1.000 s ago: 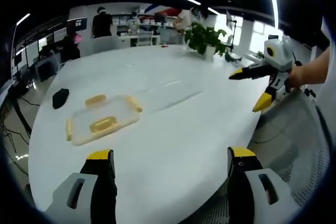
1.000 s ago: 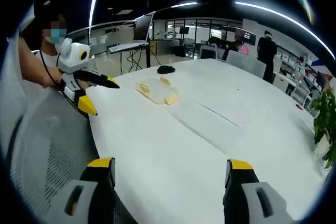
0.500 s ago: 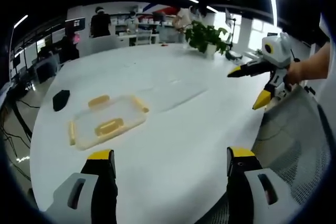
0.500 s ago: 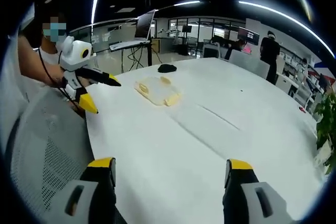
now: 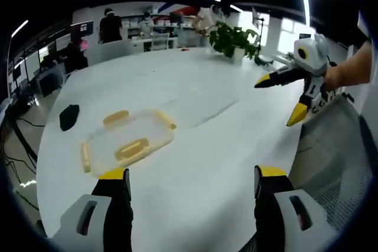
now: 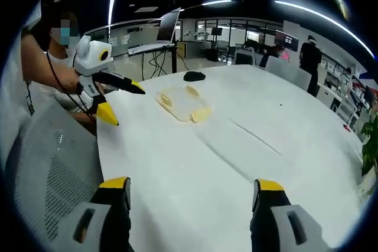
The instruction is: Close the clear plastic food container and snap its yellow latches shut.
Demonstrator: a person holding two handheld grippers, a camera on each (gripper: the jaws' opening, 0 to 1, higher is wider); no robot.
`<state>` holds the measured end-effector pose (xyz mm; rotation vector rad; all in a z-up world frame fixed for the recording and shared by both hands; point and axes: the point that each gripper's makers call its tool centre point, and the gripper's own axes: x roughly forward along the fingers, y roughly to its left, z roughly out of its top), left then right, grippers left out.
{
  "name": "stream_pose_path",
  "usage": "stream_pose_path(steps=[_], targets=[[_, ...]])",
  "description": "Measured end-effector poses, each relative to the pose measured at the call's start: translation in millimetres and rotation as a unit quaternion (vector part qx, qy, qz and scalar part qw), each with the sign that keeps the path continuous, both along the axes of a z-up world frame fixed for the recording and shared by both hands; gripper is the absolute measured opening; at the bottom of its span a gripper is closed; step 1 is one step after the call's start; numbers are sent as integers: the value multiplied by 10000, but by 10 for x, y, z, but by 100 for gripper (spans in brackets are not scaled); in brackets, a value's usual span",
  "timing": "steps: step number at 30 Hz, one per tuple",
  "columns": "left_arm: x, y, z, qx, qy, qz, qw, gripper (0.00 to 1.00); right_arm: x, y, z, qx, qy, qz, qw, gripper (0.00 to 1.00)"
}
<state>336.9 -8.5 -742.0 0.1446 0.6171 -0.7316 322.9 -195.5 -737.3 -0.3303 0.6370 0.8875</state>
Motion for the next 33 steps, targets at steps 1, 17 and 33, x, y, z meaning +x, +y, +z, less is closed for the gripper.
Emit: stream_pose_path(steps=[1,17,33], targets=[[17,12,-6,19,5,-10,10000,84,10,15,-7,-5,3,20,10000,84],[184,216,-46,144,41,-74,9999,83,248,261,47,-25,-58,268,9996,83],[333,449,-57,253,53,-79,9996,82,401,505,13,-83,-70,520,9986,81]])
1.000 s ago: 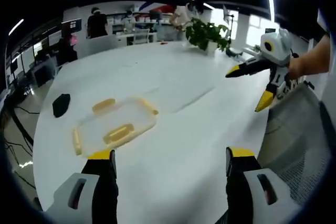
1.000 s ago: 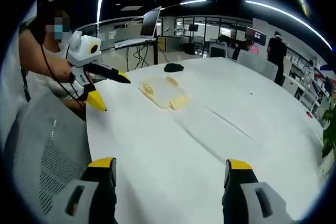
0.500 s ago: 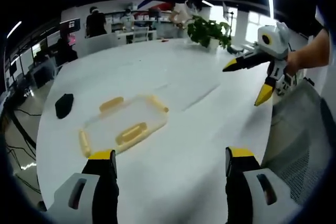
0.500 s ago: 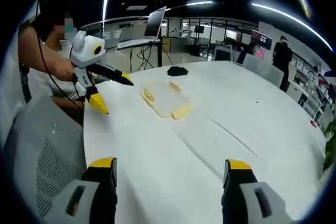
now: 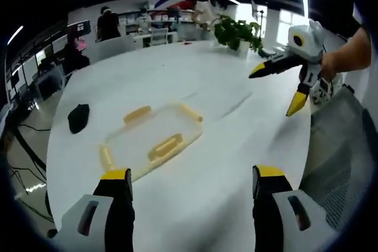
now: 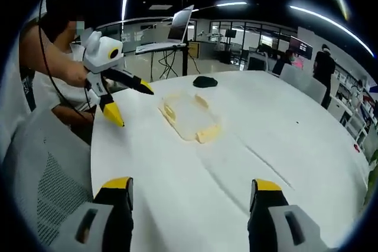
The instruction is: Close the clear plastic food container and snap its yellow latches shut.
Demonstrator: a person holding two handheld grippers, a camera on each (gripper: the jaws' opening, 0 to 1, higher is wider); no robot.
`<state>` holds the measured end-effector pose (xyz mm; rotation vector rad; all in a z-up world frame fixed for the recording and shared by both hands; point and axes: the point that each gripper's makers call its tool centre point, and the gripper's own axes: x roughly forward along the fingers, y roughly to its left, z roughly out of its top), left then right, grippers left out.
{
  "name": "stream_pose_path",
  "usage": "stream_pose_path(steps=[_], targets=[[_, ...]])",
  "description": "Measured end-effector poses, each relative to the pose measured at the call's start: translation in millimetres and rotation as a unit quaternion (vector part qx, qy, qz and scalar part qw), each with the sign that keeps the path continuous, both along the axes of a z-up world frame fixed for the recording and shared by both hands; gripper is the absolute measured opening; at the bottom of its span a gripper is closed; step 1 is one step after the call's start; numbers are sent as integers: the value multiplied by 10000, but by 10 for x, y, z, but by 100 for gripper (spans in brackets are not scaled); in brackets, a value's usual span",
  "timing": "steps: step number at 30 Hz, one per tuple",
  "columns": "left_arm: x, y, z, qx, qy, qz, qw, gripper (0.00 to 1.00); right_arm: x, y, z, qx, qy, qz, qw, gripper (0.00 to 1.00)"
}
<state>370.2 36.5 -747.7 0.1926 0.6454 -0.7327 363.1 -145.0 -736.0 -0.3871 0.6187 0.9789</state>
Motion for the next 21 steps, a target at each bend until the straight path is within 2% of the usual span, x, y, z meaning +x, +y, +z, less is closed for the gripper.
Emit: stream_pose_path(steps=[21], targets=[[73,206,-25,256,-27,-264,9993,80,89,205,-21,-236,-49,453,9987,79]])
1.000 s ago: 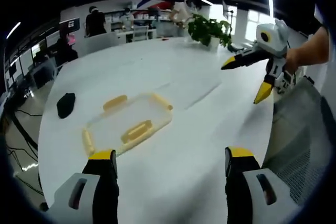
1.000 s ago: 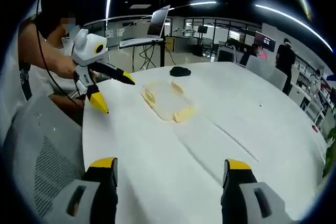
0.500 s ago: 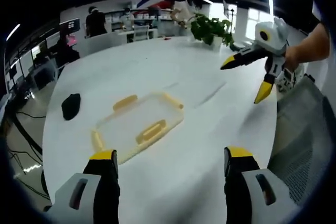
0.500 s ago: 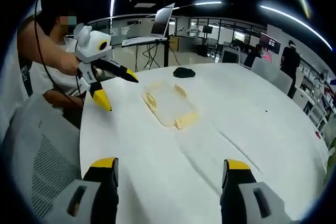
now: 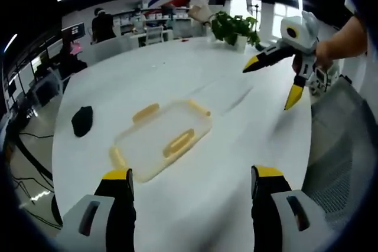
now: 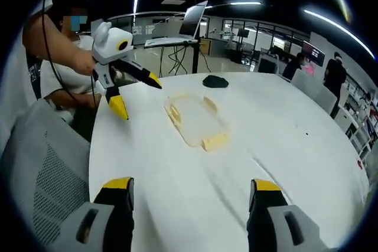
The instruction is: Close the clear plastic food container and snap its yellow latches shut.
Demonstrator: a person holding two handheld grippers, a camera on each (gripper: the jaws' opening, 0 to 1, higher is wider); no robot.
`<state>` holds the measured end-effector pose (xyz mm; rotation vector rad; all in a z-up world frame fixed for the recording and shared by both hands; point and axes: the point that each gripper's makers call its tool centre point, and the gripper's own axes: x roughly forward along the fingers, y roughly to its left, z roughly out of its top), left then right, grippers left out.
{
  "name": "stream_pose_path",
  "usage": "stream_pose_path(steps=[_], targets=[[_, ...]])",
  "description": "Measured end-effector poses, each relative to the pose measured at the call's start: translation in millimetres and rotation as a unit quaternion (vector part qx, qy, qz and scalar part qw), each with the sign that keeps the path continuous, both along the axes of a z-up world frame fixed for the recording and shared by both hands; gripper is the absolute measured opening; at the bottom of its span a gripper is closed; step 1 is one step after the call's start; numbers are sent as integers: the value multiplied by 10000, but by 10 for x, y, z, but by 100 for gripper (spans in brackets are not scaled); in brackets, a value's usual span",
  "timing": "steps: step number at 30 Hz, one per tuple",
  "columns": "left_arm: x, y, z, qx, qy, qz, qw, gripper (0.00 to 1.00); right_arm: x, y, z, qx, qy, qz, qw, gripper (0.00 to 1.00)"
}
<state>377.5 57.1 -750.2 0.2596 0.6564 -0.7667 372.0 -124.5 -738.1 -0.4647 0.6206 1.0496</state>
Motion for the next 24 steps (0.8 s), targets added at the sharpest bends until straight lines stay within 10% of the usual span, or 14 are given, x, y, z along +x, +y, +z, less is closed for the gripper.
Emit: stream_pose_path(steps=[24], targets=[[169,221,-83,331,114,-455,9983,78,245,229,-44,-266,-19,467,9986,77]])
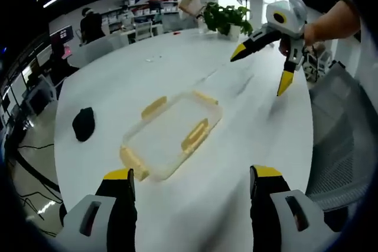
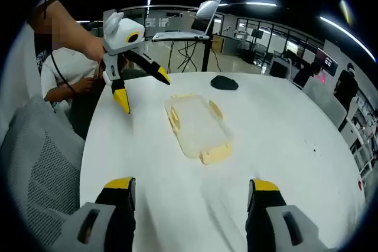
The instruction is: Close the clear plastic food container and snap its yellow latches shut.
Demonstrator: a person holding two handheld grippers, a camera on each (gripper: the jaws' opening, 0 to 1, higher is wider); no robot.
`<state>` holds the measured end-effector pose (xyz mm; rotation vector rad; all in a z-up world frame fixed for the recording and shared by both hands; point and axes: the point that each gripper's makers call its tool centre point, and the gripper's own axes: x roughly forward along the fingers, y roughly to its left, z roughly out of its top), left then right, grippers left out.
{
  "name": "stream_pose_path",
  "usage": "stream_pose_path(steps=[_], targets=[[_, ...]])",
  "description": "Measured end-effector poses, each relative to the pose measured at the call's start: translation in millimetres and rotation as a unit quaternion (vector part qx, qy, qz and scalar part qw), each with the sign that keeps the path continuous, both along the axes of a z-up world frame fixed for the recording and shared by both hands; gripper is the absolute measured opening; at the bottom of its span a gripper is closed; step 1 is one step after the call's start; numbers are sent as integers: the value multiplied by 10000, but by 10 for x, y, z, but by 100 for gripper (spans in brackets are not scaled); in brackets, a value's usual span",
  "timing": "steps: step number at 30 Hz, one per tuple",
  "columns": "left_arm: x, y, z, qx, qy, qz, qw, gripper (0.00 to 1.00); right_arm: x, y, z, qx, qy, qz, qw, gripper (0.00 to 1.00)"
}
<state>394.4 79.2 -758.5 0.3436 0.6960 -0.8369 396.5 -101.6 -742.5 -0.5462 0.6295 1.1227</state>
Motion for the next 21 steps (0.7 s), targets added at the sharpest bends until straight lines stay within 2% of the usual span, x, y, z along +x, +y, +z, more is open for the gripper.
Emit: stream_pose_path(steps=[21], targets=[[127,180,-59,337,68,-437,9985,76,100,91,-46,-236,31,283,9993,76]])
